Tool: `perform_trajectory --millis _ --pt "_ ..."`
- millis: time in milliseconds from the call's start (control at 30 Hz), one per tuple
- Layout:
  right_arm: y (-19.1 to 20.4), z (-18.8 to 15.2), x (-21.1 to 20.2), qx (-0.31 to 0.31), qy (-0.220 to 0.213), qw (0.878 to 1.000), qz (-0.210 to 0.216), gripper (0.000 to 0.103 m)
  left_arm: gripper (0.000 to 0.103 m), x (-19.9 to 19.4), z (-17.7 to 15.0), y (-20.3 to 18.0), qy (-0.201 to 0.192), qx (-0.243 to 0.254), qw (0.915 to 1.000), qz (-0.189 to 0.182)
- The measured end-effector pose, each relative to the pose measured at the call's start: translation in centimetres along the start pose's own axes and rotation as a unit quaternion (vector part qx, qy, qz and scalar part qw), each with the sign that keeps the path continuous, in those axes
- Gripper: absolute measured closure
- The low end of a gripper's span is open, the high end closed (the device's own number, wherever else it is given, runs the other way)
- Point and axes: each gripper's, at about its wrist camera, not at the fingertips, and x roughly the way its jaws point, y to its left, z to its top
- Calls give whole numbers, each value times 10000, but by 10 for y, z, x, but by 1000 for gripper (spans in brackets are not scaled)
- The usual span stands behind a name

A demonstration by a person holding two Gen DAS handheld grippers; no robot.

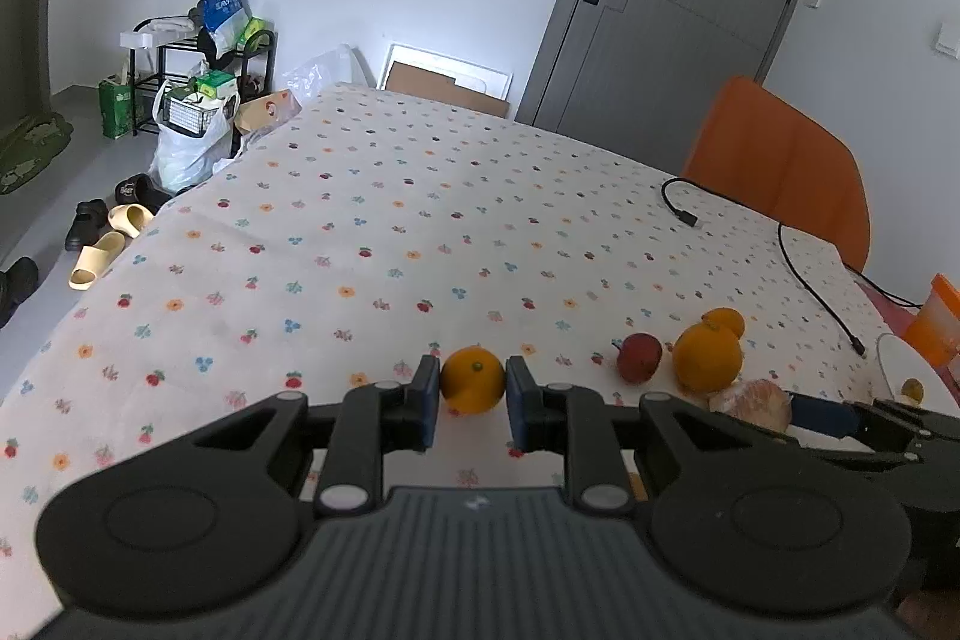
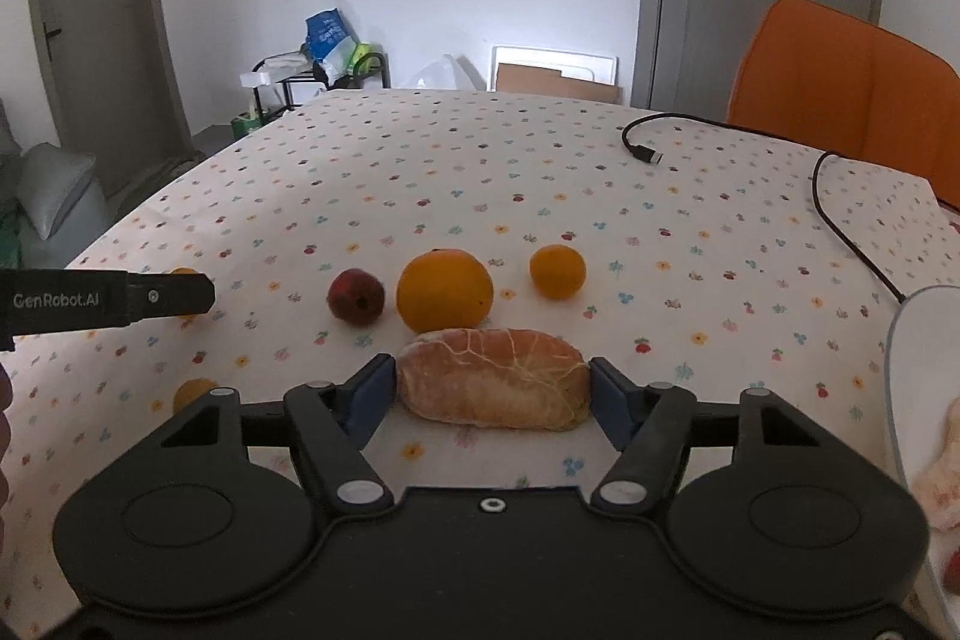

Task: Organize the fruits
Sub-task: 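Grasp the small orange with the left gripper while the right grasps the peeled pomelo segment, then carry the small orange and pomelo segment to the white plate and open both grippers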

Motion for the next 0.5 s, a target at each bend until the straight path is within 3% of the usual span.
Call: perform_trajectory --millis 500 --pt "-15 -7 -50 125 -383 9992 -27 38 81 -33 -7 -31 -258 215 9989 -326"
